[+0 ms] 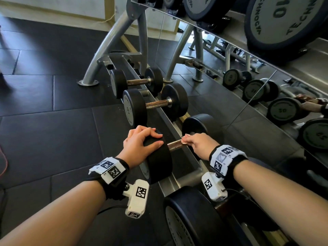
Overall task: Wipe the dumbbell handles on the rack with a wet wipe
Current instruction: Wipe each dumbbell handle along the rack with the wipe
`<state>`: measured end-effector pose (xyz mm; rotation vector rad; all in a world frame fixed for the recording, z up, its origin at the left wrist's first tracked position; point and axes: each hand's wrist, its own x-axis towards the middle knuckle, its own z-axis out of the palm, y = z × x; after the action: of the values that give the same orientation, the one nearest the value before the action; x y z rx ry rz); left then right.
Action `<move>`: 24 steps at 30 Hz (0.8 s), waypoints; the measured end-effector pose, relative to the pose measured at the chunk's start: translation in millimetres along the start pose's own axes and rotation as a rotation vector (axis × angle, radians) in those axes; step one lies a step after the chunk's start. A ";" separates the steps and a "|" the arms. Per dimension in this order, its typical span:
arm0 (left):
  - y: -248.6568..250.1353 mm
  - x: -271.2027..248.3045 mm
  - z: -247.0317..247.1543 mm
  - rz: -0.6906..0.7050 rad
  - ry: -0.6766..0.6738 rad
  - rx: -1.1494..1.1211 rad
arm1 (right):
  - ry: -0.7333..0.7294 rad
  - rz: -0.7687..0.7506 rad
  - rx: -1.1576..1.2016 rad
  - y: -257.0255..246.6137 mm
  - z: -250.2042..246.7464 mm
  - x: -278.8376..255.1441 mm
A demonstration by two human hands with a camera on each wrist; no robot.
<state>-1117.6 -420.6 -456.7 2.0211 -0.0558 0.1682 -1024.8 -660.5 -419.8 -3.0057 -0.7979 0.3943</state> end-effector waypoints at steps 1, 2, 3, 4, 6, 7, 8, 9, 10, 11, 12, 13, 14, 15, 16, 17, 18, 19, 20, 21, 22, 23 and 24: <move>-0.1 0.0 0.2 0.000 0.004 0.000 | 0.028 0.034 0.077 -4.1 4.9 -2.0; -0.4 -0.1 0.7 0.001 0.007 0.000 | 0.058 0.051 0.176 -8.5 9.3 -5.3; -0.7 -0.7 1.2 0.003 0.007 0.002 | 0.073 0.058 0.292 -12.2 11.9 -9.0; -1.0 -1.4 1.7 0.007 0.008 0.004 | 0.075 0.065 0.392 -14.0 12.1 -12.3; -2.0 -2.5 2.3 0.018 0.015 0.015 | 0.024 0.069 0.473 -12.7 5.1 -16.1; -2.5 -2.5 2.0 0.023 0.019 0.026 | 0.002 0.097 0.505 -9.6 0.9 -16.6; -2.6 -1.6 1.5 0.026 0.023 0.041 | 0.011 0.153 0.560 -5.8 -3.2 -16.5; -2.3 0.1 0.3 0.028 0.026 0.062 | 0.046 0.224 0.629 0.0 -6.9 -15.9; -1.6 2.1 -1.5 0.028 0.027 0.086 | 0.095 0.313 0.742 6.3 -9.0 -15.0; -0.6 4.4 -3.8 0.030 0.023 0.113 | 0.132 0.415 0.910 11.6 -9.4 -14.4; 0.7 6.5 -6.1 0.034 0.016 0.141 | 0.153 0.502 1.094 13.5 -9.1 -15.9; 2.8 7.8 -7.9 0.040 0.002 0.164 | 0.170 0.567 1.222 13.4 -8.2 -17.3; 5.2 7.8 -9.4 0.044 -0.019 0.177 | 0.188 0.612 1.287 11.8 -5.8 -18.9; 8.3 6.9 -11.0 0.047 -0.044 0.183 | 0.209 0.642 1.303 7.5 -3.9 -20.4; 12.1 5.9 -13.3 0.048 -0.072 0.190 | 0.228 0.657 1.301 0.8 -2.1 -22.9; 16.7 5.4 -16.5 0.044 -0.098 0.205 | 0.244 0.669 1.294 -7.0 -0.7 -25.6; 22.2 6.9 -21.2 0.033 -0.125 0.229 | 0.250 0.685 1.296 -14.1 0.5 -26.5; 28.6 10.6 -27.5 0.015 -0.159 0.260 | 0.261 0.706 1.300 -19.5 1.0 -26.4; 36.0 15.6 -33.9 -0.010 -0.207 0.297 | 0.285 0.741 1.309 -24.2 0.3 -25.2; 44.0 21.3 -39.5 -0.046 -0.260 0.343 | 0.313 0.782 1.298 -27.5 -1.6 -23.3; 52.1 27.6 -43.4 -0.090 -0.307 0.390 | 0.335 0.819 1.249 -28.0 -4.4 -20.7; 59.3 33.3 -45.2 -0.140 -0.340 0.425 | 0.343 0.852 1.175 -27.1 -6.5 -18.2; 65.7 37.7 -45.5 -0.193 -0.364 0.442 | 0.354 0.890 1.114 -27.1 -8.4 -17.0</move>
<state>-1092.1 -407.5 -373.1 2.4610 -0.0565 -0.3402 -1050.2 -644.8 -405.7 -2.0333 0.6460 0.1691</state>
